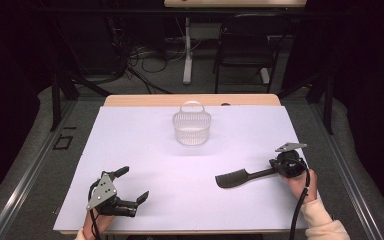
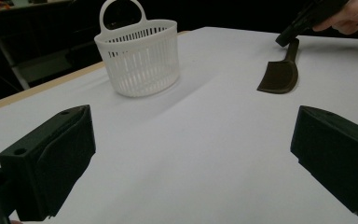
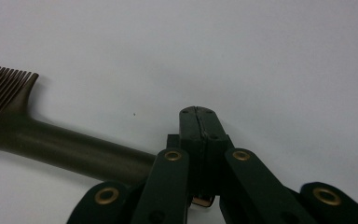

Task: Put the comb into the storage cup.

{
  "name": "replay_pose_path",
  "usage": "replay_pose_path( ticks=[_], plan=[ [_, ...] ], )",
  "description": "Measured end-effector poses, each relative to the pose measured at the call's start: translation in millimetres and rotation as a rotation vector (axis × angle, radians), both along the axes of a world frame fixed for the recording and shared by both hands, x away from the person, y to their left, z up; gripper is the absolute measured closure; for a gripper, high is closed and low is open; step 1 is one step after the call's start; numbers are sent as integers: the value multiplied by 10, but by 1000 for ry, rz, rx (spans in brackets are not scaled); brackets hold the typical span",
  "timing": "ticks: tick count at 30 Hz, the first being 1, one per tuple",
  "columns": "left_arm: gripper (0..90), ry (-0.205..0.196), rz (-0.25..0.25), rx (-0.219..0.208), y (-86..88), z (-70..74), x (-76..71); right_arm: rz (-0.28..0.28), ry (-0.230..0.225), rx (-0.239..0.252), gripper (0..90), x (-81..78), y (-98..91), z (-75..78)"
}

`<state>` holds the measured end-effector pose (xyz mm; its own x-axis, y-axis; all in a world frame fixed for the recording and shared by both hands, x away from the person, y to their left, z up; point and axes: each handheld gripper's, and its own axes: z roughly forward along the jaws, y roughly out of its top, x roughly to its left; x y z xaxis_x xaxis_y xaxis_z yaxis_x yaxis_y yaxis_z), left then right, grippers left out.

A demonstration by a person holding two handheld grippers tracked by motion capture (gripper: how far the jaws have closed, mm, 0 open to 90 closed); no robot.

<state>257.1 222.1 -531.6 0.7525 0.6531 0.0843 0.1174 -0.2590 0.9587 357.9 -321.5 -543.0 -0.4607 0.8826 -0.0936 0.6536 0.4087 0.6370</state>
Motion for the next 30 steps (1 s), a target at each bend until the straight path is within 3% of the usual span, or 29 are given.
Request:
replay_pose_path(
  ticks=[30],
  plan=[
    [0,-4,7,-2,7,5,-1,-17,75,16,900,-106,-58,26]
  ],
)
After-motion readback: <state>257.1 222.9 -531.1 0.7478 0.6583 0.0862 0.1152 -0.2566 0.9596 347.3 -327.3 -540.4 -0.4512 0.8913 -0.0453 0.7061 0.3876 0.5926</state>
